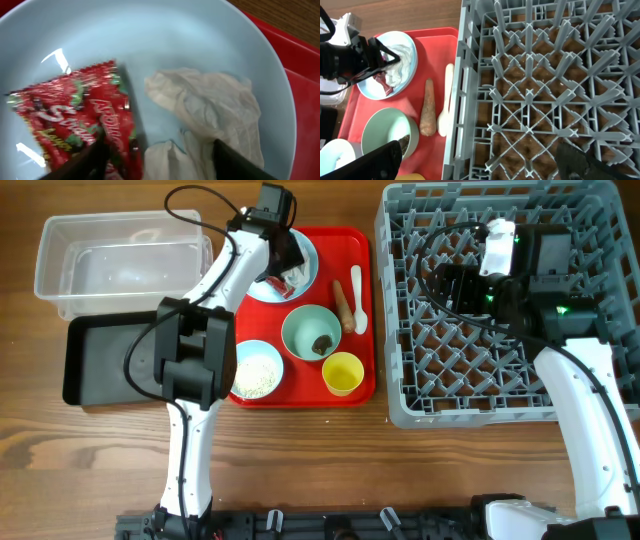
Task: Sort waste into correct bins and load items into the dishwasher rack
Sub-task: 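Grasp the red snack wrapper with the left gripper, drop it in the clear bin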
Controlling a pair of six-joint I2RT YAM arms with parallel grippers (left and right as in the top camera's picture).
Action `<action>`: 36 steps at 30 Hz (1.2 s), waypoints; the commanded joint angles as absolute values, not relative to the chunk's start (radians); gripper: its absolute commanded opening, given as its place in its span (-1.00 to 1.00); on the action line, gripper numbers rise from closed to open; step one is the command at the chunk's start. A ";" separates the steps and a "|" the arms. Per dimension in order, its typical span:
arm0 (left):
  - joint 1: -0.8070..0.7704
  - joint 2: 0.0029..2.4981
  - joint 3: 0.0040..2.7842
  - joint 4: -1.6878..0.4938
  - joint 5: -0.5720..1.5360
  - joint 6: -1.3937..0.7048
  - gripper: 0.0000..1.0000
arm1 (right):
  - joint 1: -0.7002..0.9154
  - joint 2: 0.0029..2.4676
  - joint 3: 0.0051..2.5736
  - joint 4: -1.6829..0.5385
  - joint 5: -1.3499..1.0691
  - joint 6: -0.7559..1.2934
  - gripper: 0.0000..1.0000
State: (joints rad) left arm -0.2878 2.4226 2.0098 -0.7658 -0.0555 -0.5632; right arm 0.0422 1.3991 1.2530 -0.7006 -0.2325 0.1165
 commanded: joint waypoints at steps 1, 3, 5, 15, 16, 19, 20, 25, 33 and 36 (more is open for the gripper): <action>-0.286 2.488 2.022 -0.768 -0.054 -0.554 0.01 | 0.041 1.404 1.269 -0.701 -0.249 0.134 0.99; -0.286 2.501 2.021 -0.778 -0.048 -0.554 -0.67 | 0.041 1.404 1.269 -0.701 -0.249 0.134 1.00; -0.288 2.501 2.021 -0.793 -0.043 -0.554 -0.92 | 0.041 1.404 1.269 -0.701 -0.249 0.134 0.99; -0.236 2.253 2.024 -0.856 0.056 -0.554 -0.92 | 0.041 1.404 1.269 -0.686 -0.249 0.134 0.99; -0.223 2.196 2.024 -0.873 0.054 -0.554 -0.92 | 0.041 1.404 1.269 -0.685 -0.249 0.133 0.99; -0.178 2.057 2.024 -0.907 0.051 -0.554 -0.92 | 0.041 1.404 1.269 -0.680 -0.249 0.134 1.00; -0.162 2.027 2.024 -0.924 0.051 -0.554 -0.92 | 0.041 1.404 1.269 -0.678 -0.249 0.134 0.99; -0.025 1.971 2.023 -1.028 -0.055 -0.555 -0.92 | 0.041 1.404 1.269 -0.670 -0.249 0.134 0.99; 0.144 2.143 1.996 -0.957 -0.224 -0.556 -0.40 | 0.042 1.404 1.269 -0.669 -0.249 0.134 1.00; 0.153 2.187 1.996 -0.957 -0.207 -0.554 1.00 | 0.041 1.404 1.269 -0.670 -0.249 0.134 0.99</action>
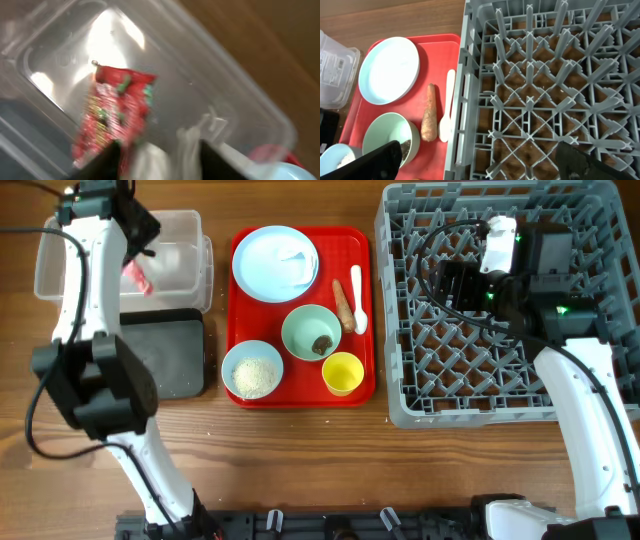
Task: Sort waste into correct bins and load items into the dishwasher rack
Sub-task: 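Grasp the red snack wrapper with the left gripper, drop it in the clear bin, then grasp the tissue from the plate with the left gripper, drop it in the clear bin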
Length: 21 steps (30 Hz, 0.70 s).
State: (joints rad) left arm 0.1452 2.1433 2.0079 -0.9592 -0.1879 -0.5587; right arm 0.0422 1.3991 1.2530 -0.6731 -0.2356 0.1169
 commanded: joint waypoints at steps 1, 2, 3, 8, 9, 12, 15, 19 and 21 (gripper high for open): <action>0.154 2.186 1.997 -0.948 -0.206 -0.546 1.00 | 0.041 1.404 1.269 -0.670 -0.249 0.134 1.00; 0.154 2.180 1.999 -0.933 -0.197 -0.511 1.00 | 0.041 1.404 1.269 -0.670 -0.249 0.134 0.99; 0.154 2.168 2.009 -0.913 -0.166 -0.445 1.00 | 0.042 1.404 1.269 -0.671 -0.249 0.134 1.00; 0.093 2.080 2.084 -0.892 -0.013 -0.310 0.99 | 0.041 1.404 1.269 -0.671 -0.249 0.134 0.99; 0.060 2.068 2.084 -0.879 0.027 -0.268 0.97 | 0.042 1.404 1.269 -0.671 -0.249 0.134 0.99; -0.080 2.080 2.081 -0.854 0.070 -0.160 0.94 | 0.041 1.404 1.269 -0.670 -0.249 0.134 0.99; -0.198 2.143 2.080 -0.829 0.035 -0.126 0.96 | 0.042 1.404 1.269 -0.671 -0.249 0.134 0.99; -0.270 2.262 2.080 -0.768 0.019 -0.184 0.82 | 0.041 1.404 1.269 -0.672 -0.249 0.134 1.00; -0.280 2.315 2.080 -0.730 -0.019 -0.317 0.78 | 0.042 1.404 1.269 -0.674 -0.249 0.134 0.99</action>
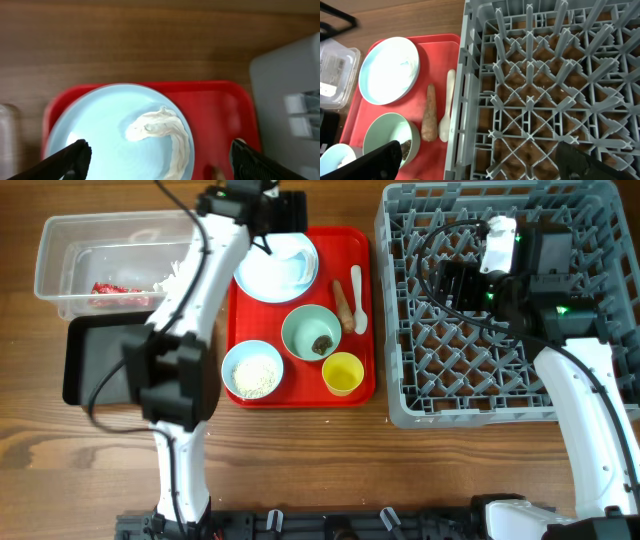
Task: Sort waste into correct bins and load items into the dishwasher rack
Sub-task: 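Grasp the tissue from the plate with the left gripper, drop it in the clear bin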
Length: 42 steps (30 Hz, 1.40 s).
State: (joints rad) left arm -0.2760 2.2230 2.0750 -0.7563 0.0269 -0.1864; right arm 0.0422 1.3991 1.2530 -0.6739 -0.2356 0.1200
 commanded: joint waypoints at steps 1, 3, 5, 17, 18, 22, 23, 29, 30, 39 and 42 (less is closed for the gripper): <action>-0.280 2.347 2.080 -0.704 -0.028 -0.385 0.78 | 0.041 1.404 1.269 -0.675 -0.249 0.134 1.00; -0.280 2.396 2.080 -0.661 -0.028 -0.463 0.77 | 0.042 1.404 1.269 -0.675 -0.249 0.134 1.00; -0.284 2.431 2.080 -0.636 -0.029 -0.488 0.57 | 0.041 1.404 1.269 -0.675 -0.249 0.134 0.99; -0.313 2.519 2.080 -0.613 -0.062 -0.483 0.08 | 0.041 1.404 1.269 -0.682 -0.249 0.134 1.00; -0.313 2.519 2.080 -0.614 -0.062 -0.483 -0.14 | 0.041 1.404 1.269 -0.682 -0.249 0.134 0.99; -0.313 2.519 2.080 -0.650 -0.062 -0.482 -0.92 | 0.041 1.404 1.269 -0.682 -0.249 0.134 0.99; -0.312 2.513 2.080 -0.662 -0.062 -0.479 -0.92 | 0.041 1.404 1.269 -0.682 -0.249 0.134 0.99; -0.231 2.294 2.095 -0.837 -0.061 -0.479 -0.92 | 0.041 1.404 1.269 -0.682 -0.249 0.134 1.00; -0.202 2.232 2.095 -0.870 -0.061 -0.479 -0.92 | 0.041 1.404 1.269 -0.682 -0.249 0.134 0.99; 0.123 2.031 2.094 -1.024 -0.080 -0.476 -0.92 | 0.042 1.404 1.269 -0.682 -0.249 0.134 1.00; 0.175 2.089 2.094 -1.079 -0.080 -0.476 -0.80 | 0.042 1.404 1.269 -0.682 -0.250 0.135 1.00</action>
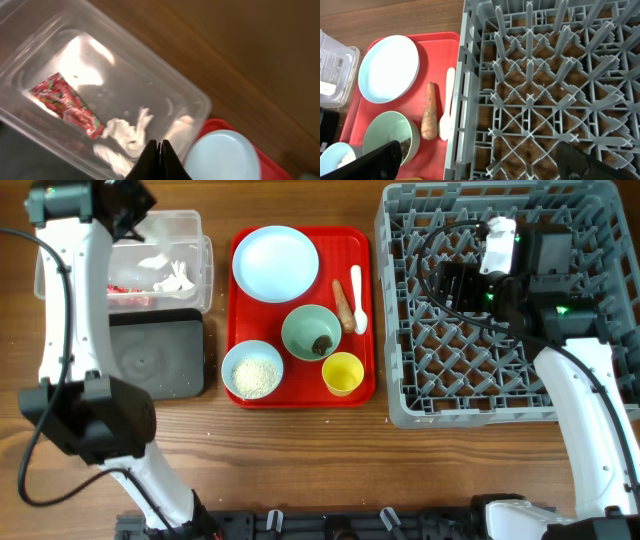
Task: Sort waste into correct bins and load items into the dishwasher rack
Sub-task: 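Grasp the tissue from the plate with the left gripper, drop it in the clear bin, then grasp the light-blue rice bowl rim with the left gripper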
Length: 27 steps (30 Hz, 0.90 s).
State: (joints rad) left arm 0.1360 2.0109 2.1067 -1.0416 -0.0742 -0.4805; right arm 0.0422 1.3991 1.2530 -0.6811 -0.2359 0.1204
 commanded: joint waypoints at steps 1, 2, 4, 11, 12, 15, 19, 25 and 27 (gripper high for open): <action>0.181 2.107 2.094 -1.093 -0.080 -0.474 -0.40 | 0.042 1.404 1.269 -0.682 -0.250 0.136 0.99; 0.184 2.121 2.094 -1.101 -0.075 -0.443 -0.01 | 0.042 1.404 1.269 -0.682 -0.250 0.139 0.99; 0.183 2.127 2.094 -1.101 -0.064 -0.375 0.70 | 0.042 1.404 1.269 -0.682 -0.250 0.141 0.99; 0.173 2.004 2.095 -1.127 0.204 -0.292 0.80 | 0.042 1.404 1.269 -0.682 -0.249 0.142 0.99; 0.158 1.972 2.095 -1.174 0.266 -0.292 0.75 | 0.042 1.404 1.269 -0.682 -0.249 0.141 1.00; 0.074 1.907 2.094 -1.421 0.313 -0.291 0.54 | 0.042 1.404 1.269 -0.688 -0.249 0.141 0.99; -0.109 1.903 2.074 -1.603 0.177 -0.295 0.54 | 0.042 1.404 1.269 -0.669 -0.250 0.142 0.99; -0.407 1.903 1.858 -1.531 0.014 -0.474 0.57 | 0.042 1.404 1.269 -0.656 -0.264 0.187 0.99; -0.455 1.903 1.739 -1.445 0.009 -0.496 0.46 | 0.042 1.404 1.269 -0.655 -0.264 0.187 1.00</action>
